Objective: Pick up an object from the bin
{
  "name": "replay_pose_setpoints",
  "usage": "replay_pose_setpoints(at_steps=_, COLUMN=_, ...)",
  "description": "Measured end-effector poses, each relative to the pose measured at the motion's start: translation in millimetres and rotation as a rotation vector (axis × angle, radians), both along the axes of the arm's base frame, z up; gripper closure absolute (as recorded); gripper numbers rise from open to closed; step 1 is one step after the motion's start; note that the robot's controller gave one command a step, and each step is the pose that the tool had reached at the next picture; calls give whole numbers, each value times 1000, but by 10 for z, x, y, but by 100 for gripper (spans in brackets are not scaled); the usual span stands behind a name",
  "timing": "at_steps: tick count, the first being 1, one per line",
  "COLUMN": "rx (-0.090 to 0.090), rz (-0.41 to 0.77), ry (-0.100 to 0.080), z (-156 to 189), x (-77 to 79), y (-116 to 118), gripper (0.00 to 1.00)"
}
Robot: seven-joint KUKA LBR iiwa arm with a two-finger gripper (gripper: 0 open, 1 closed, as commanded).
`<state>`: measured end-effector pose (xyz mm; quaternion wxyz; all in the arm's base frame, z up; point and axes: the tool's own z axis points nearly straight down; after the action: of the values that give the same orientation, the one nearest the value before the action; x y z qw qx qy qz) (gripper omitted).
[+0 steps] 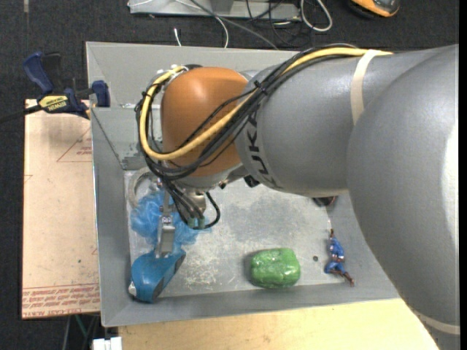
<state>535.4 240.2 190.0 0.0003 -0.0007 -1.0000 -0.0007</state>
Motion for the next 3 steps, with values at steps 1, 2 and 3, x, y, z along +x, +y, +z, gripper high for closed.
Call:
replay_pose_setpoints(at_steps=1, rx=0, rz=0, ry=0, z=0, x=0, y=0, gripper=0)
replay_pose_setpoints(at_steps=2, rx=1, rz=233, ry=0, z=-557, x=53, y=59, gripper=0)
replay_pose_setpoints(at_steps=3, rx=1, rz=256, ry=3, z=-654, x=-579, y=-21, gripper=0)
